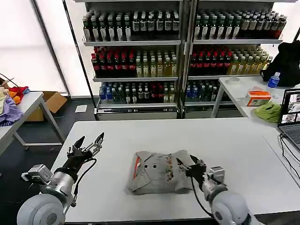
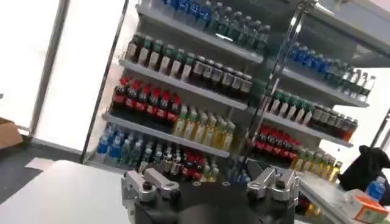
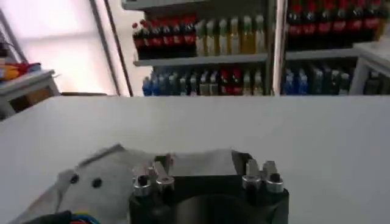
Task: Fold and organize the clothes.
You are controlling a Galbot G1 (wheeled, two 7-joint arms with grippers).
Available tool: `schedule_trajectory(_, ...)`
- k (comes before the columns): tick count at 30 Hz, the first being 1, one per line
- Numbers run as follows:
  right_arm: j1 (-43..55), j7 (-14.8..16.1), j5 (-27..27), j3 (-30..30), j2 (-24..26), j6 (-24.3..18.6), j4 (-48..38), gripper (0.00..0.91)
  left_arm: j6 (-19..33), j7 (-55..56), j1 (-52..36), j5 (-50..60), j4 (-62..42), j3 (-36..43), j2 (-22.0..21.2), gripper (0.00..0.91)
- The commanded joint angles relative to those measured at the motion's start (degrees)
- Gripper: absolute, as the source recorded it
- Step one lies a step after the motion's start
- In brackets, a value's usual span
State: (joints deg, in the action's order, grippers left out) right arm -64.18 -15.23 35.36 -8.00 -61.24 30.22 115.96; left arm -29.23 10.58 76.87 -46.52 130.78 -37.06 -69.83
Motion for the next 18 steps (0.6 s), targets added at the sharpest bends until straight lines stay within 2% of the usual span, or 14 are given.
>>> schedule_trajectory(1, 16.6, -4.7, -18.8, 17.7, -13.9, -0.8, -19.9, 0.907, 0.6, -0.8, 1.4, 0.1, 0.2, -1.5, -0.2, 0.907)
schedule_trajectory(2, 16.4, -5.4, -20.5, 17.4, -13.5, 0.5, -20.1, 0.907, 0.7, -0.8, 1.7, 0.1, 0.2, -1.8, -0.2, 0.907)
schedule_trajectory(4, 15.3, -8.0, -20.3, 17.5, -11.7, 3.1, -19.3, 0.907, 0.7, -1.1, 2.1, -0.2, 0.2, -2.4, -0.1, 0.907)
schedule_trajectory(5, 14.3, -9.0, -21.7, 17.8, -10.4, 3.1, -19.2, 0.907, 0.8, -1.3, 2.2, -0.1, 0.1, -2.5, 0.0, 0.907)
schedule_trajectory(8, 12.3, -8.6, -24.4, 17.8, -8.1, 3.1, -19.0, 0.907, 0.9, -1.5, 1.8, -0.3, -0.3, -2.4, -0.1, 0.907)
schedule_trajectory(12, 11.8, -8.5, -26.1, 17.6, -7.9, 3.1, -19.9, 0.907, 1.0, -1.5, 0.9, -0.2, -1.0, -1.6, -0.2, 0.907)
schedule_trajectory(17, 10.0, -7.5, -24.9, 16.1, -7.0, 2.7, -18.3, 0.907, 1.4, -1.8, 0.9, -0.3, -1.3, -1.6, 0.1, 0.907)
schedule_trajectory(18, 9.6, -7.3, -24.2, 15.7, -6.8, 0.8, -17.7, 0.907, 1.5, -2.1, 0.9, -0.3, -1.4, -1.6, 0.2, 0.907)
